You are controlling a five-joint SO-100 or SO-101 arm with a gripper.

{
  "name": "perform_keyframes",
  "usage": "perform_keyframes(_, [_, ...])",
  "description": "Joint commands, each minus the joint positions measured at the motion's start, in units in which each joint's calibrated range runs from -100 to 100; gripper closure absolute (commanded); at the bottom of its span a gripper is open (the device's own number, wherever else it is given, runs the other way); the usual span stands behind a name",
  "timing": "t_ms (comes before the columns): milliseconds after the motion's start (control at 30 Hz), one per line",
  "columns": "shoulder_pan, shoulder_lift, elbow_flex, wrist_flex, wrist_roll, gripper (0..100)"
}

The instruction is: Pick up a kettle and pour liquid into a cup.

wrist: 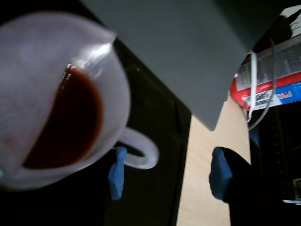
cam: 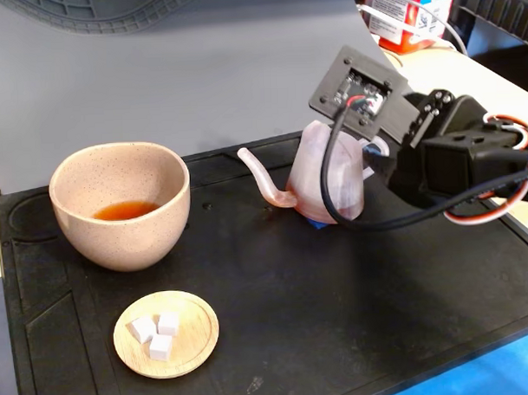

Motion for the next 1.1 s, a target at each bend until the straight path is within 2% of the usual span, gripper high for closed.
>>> perform_keyframes(0, [-0.43, -2.77, 0.11, -0.25, -0.18, 77])
perform_keyframes(300, [-0.12, -3.71, 2.56, -0.25, -0.28, 77])
perform_keyframes(533, [1.25, -13.52, 11.63, -0.17, -0.39, 77])
perform_keyframes(767, [0.94, -29.48, 26.78, -0.17, -2.96, 78])
perform_keyframes(867, [-1.41, -37.75, 33.05, -0.95, -6.06, 89])
perform_keyframes(1000, [-1.80, -49.10, 39.22, -0.69, -6.16, 100])
perform_keyframes(1067, [-1.95, -53.79, 41.21, -0.25, -6.27, 99])
